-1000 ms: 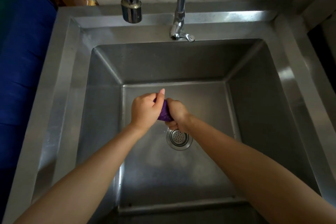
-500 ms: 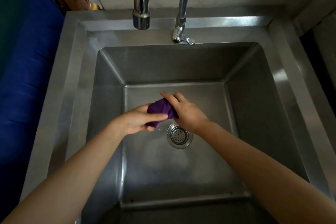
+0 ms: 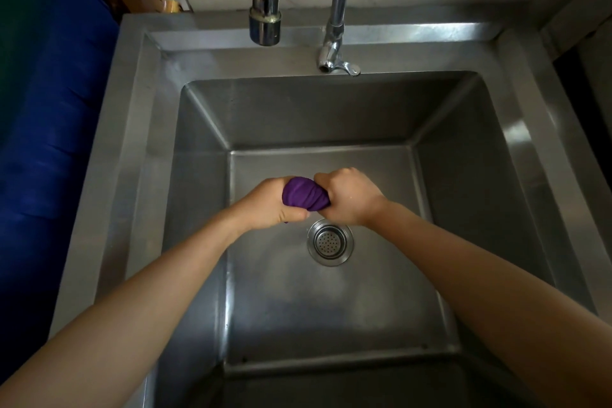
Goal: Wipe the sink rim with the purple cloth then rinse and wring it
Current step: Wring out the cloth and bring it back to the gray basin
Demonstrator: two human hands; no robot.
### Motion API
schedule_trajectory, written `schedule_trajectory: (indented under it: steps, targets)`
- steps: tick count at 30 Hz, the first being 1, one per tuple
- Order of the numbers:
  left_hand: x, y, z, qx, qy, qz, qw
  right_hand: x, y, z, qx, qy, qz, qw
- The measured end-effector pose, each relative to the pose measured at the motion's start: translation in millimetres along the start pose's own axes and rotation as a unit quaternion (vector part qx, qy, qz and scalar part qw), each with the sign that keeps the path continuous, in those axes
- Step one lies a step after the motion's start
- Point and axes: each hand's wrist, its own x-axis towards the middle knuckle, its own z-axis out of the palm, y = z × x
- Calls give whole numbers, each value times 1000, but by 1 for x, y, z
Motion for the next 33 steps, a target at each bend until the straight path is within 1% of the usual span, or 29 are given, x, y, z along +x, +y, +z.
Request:
schedule_trajectory:
  steps: [2, 3, 4, 6, 8, 9, 10, 11, 12, 13, 14, 16, 17, 19, 20, 21, 23, 25, 26, 28, 30, 32, 33]
  targets:
    - [3, -1, -2, -11, 1, 5, 1000, 2, 2, 4, 33, 20, 10, 999]
    - [5, -1, -2, -9, -3, 3, 1000, 3, 2, 6, 44, 12, 20, 999]
    - [5, -1, 0, -5, -6, -3, 1000, 4, 3, 8, 55, -5, 35, 998]
    - [4, -3, 4, -5, -9, -27, 1000, 4, 8, 10, 99, -66, 79, 990]
    - [0, -6, 6, -39, -10, -52, 998, -1, 14, 10, 207, -126, 103, 965]
    - [-3, -6, 5, -65, -9, -60, 996, -6, 16, 7, 283, -145, 118, 941]
    - [-7, -5, 4, -93, -11, -64, 994, -12, 16, 3, 371, -154, 137, 905]
    - [-10, -3, 3, -120, -17, -66, 990, -18, 15, -2, 461, -149, 161, 860]
    - [-15, 2, 2, -149, -26, -70, 986, -22, 11, -6, 531, -127, 188, 816]
    - [-19, 7, 3, -182, -36, -77, 980, -25, 6, -11, 564, -97, 219, 790]
    - [-23, 15, 5, -222, -48, -86, 970, -25, -1, -18, 548, -67, 249, 796]
    - [-30, 35, 12, -305, -65, -116, 943, -26, -12, -32, 424, -27, 286, 859]
    - [-31, 47, 18, -331, -53, -145, 931, -28, -16, -35, 363, -6, 291, 885]
    - [-31, 72, 32, -341, 21, -209, 916, -37, -20, -42, 268, 40, 293, 917]
    - [-31, 83, 40, -330, 68, -224, 914, -44, -21, -48, 225, 58, 294, 927]
    - [-31, 94, 48, -314, 113, -226, 915, -51, -23, -55, 189, 74, 295, 934]
    - [-32, 111, 61, -286, 185, -204, 918, -65, -23, -70, 148, 99, 289, 941]
    - [-35, 124, 72, -283, 222, -173, 917, -79, -23, -82, 148, 129, 279, 940]
    - [-37, 131, 76, -280, 230, -158, 918, -86, -24, -88, 167, 133, 277, 937]
    - [-44, 141, 81, -266, 236, -134, 925, -101, -22, -97, 259, 119, 264, 921]
    - [-53, 148, 80, -251, 226, -121, 933, -117, -18, -107, 377, 85, 257, 886]
    - [-60, 154, 75, -260, 166, -128, 943, -135, -14, -121, 488, 45, 250, 835]
    - [-62, 158, 72, -274, 126, -138, 943, -143, -11, -128, 518, 32, 235, 822]
